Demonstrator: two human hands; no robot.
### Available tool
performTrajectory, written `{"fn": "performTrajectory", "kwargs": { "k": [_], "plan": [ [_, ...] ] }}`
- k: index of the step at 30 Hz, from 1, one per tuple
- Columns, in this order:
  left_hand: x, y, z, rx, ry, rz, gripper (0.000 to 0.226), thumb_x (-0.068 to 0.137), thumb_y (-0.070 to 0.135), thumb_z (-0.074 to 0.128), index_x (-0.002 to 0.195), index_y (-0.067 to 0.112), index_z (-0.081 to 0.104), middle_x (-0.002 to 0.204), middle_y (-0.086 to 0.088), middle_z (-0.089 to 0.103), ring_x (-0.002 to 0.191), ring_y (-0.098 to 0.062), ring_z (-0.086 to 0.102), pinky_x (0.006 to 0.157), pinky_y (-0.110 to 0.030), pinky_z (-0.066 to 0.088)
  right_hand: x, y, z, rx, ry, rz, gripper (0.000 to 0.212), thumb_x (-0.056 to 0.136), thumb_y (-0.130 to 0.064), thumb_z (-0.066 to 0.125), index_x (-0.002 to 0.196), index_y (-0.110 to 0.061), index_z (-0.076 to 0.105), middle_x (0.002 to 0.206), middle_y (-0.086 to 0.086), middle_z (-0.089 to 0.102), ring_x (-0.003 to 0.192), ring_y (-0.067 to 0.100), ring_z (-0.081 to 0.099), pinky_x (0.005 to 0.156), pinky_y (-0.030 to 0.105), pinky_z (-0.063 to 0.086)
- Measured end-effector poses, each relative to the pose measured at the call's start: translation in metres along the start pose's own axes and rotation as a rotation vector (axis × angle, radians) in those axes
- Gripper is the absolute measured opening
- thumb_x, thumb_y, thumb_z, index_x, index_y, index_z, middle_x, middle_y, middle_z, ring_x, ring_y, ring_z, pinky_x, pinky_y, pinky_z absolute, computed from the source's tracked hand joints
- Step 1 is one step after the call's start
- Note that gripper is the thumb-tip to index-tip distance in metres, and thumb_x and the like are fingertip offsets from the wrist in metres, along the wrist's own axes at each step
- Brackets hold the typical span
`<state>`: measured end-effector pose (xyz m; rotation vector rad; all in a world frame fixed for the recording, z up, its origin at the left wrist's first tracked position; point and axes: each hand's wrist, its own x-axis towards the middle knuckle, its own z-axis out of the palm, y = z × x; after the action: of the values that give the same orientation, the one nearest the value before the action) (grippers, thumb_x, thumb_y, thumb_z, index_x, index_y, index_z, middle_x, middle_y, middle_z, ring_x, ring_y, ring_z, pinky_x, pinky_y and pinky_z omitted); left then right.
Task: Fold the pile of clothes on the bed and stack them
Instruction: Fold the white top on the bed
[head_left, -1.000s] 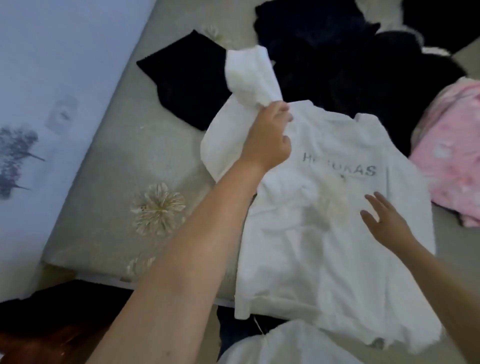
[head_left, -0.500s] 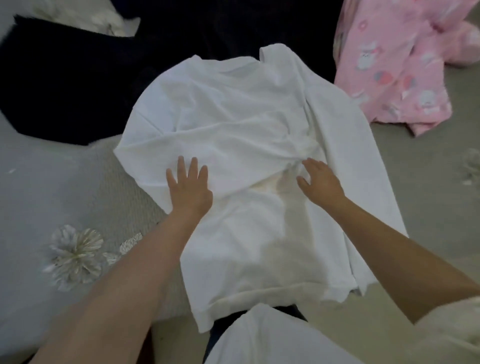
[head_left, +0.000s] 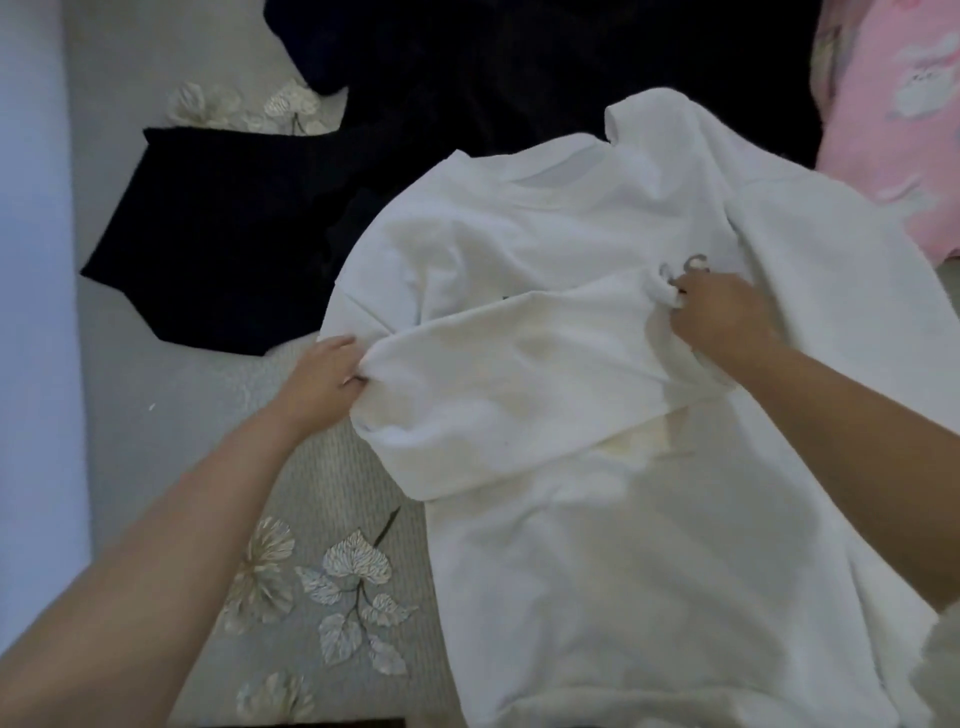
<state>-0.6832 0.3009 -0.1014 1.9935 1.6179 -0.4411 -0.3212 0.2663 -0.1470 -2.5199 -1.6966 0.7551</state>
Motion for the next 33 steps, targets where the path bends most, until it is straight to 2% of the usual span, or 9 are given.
{"fn": "performTrajectory", "kwargs": {
  "k": [4, 7, 11, 17, 21, 25, 27, 30, 33],
  "plan": [
    [-0.001, 0.011, -0.052, -0.554, -0.303, 0.092, 0.034, 0.096, 0.016, 0.043, 0.098, 0.048, 0.054, 0.098, 0.025, 0.061, 0.098, -0.003, 0.054, 0.078, -0.013, 0.041, -0.013, 0.023, -0.034, 0.093, 0.211, -0.059, 0.037, 0.073, -0.025, 0.044, 0.082, 0.007, 0.061, 0.084, 0.030, 0.057, 0.082, 0.040, 0.053, 0.065, 0.036, 0.032],
    [0.010, 0.019, -0.061, -0.189, -0.540, 0.073, 0.021, 0.098, 0.034, 0.035, 0.106, 0.052, 0.042, 0.108, 0.024, 0.056, 0.101, -0.006, 0.052, 0.083, -0.019, 0.038, -0.020, 0.049, -0.060, 0.160, 0.222, 0.120, 0.044, 0.064, -0.026, 0.031, 0.075, 0.011, 0.052, 0.079, 0.037, 0.055, 0.071, 0.037, 0.050, 0.061, 0.039, 0.034],
    [0.030, 0.027, -0.051, 0.297, -0.635, -0.020, 0.037, 0.100, 0.034, 0.028, 0.133, 0.020, 0.038, 0.137, -0.001, 0.043, 0.123, -0.022, 0.041, 0.095, -0.032, 0.032, -0.027, 0.046, -0.080, 0.115, 0.120, 0.093, 0.039, 0.067, -0.021, 0.036, 0.076, 0.012, 0.055, 0.076, 0.033, 0.057, 0.069, 0.034, 0.048, 0.058, 0.036, 0.030],
    [0.052, -0.001, -0.068, 0.515, -0.333, -0.261, 0.037, 0.096, 0.020, 0.034, 0.129, 0.010, 0.047, 0.129, -0.009, 0.050, 0.111, -0.023, 0.050, 0.081, -0.026, 0.037, -0.012, 0.017, -0.105, 0.426, -0.121, 0.069, 0.018, 0.074, 0.010, 0.044, 0.072, 0.001, 0.059, 0.069, 0.011, 0.052, 0.065, 0.023, 0.046, 0.050, 0.024, 0.036],
    [0.070, -0.005, -0.063, 0.590, -0.298, -0.367, 0.035, 0.093, 0.023, 0.035, 0.123, 0.017, 0.052, 0.121, -0.001, 0.055, 0.109, -0.021, 0.052, 0.091, -0.031, 0.038, 0.015, 0.004, -0.087, 0.117, -0.354, 0.208, 0.015, 0.080, 0.009, 0.046, 0.089, 0.000, 0.055, 0.100, 0.020, 0.057, 0.090, 0.028, 0.050, 0.062, 0.027, 0.037],
    [0.070, 0.001, -0.049, 0.697, 0.245, -0.266, 0.022, 0.086, 0.013, 0.046, 0.107, 0.015, 0.052, 0.105, -0.005, 0.061, 0.101, -0.025, 0.053, 0.094, -0.037, 0.036, 0.024, 0.002, -0.062, 0.000, -0.036, 0.273, 0.032, 0.087, -0.013, 0.053, 0.114, 0.004, 0.048, 0.119, 0.027, 0.050, 0.111, 0.038, 0.047, 0.086, 0.039, 0.037],
    [0.063, 0.006, -0.035, 0.576, 0.498, -0.247, 0.039, 0.083, 0.006, 0.051, 0.122, 0.011, 0.048, 0.122, -0.020, 0.052, 0.118, -0.036, 0.046, 0.100, -0.047, 0.035, 0.017, 0.004, -0.049, -0.150, 0.145, 0.243, 0.041, 0.086, -0.015, 0.054, 0.120, 0.003, 0.043, 0.122, 0.028, 0.046, 0.114, 0.040, 0.042, 0.092, 0.048, 0.034],
    [0.047, 0.016, 0.001, 0.294, 0.687, 0.064, 0.060, 0.070, -0.002, 0.066, 0.124, -0.001, 0.042, 0.126, -0.033, 0.048, 0.120, -0.051, 0.043, 0.096, -0.063, 0.033, 0.003, 0.009, -0.025, -0.181, 0.205, -0.037, 0.050, 0.085, -0.022, 0.041, 0.126, 0.008, 0.045, 0.133, 0.033, 0.041, 0.124, 0.047, 0.037, 0.097, 0.058, 0.028],
    [0.007, 0.018, 0.064, 0.315, 0.554, 0.328, 0.085, 0.057, 0.035, 0.083, 0.122, 0.002, 0.039, 0.123, -0.029, 0.054, 0.124, -0.041, 0.038, 0.102, -0.053, 0.029, -0.010, 0.020, -0.003, -0.324, 0.177, -0.382, 0.063, 0.095, -0.043, 0.018, 0.123, 0.002, 0.051, 0.125, 0.034, 0.051, 0.113, 0.054, 0.049, 0.088, 0.068, 0.034]
  ]
}}
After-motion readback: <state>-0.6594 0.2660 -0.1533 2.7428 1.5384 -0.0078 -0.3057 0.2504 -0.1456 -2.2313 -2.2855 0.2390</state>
